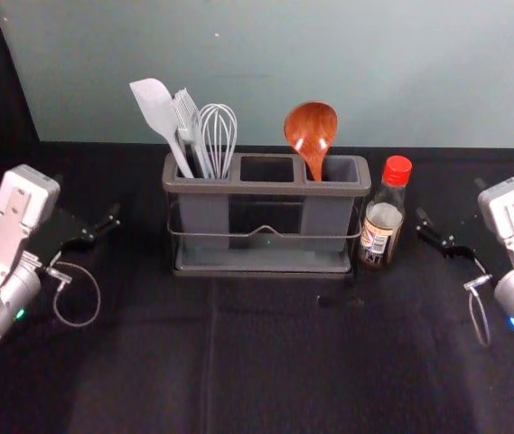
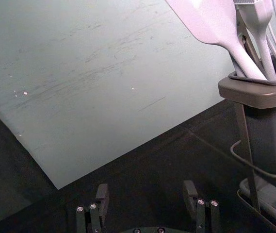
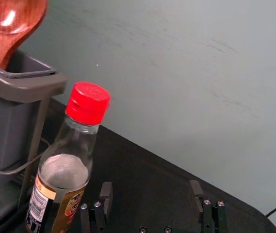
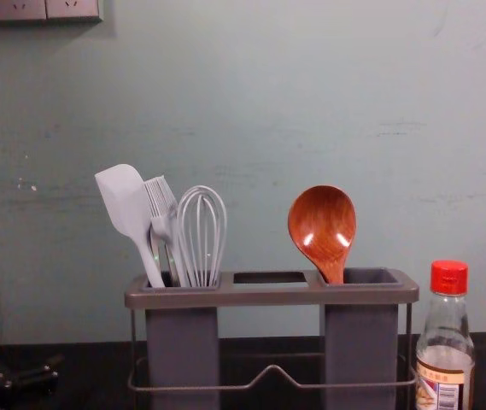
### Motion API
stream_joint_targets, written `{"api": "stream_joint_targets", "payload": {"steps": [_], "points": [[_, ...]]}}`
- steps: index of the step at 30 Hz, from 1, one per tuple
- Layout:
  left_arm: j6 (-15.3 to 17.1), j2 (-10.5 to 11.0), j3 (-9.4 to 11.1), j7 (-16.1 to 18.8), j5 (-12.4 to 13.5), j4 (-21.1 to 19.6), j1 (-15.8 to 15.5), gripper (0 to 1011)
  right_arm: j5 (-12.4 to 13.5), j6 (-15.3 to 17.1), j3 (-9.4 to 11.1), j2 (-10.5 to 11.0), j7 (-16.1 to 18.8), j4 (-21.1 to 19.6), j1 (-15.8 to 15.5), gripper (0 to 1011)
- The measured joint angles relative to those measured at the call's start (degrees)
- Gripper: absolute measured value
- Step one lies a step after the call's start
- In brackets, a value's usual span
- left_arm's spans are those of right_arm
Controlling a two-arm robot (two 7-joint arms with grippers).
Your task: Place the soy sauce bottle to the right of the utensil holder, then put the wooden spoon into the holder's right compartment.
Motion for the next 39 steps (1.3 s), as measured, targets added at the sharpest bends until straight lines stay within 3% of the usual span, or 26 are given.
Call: {"api": "stream_joint_targets", "payload": {"steps": [12,39], "points": [[0.0,0.0,0.0,0.0,0.0,0.0,0.0,1005,0.2,0.4,-1.4,1.9,1.1,0.0,1.0,1002],[0.0,0.0,0.0,0.0,0.0,0.0,0.0,1005,-0.2,0.4,-1.6,2.0,-0.4,-0.1,1.0,1002]]}}
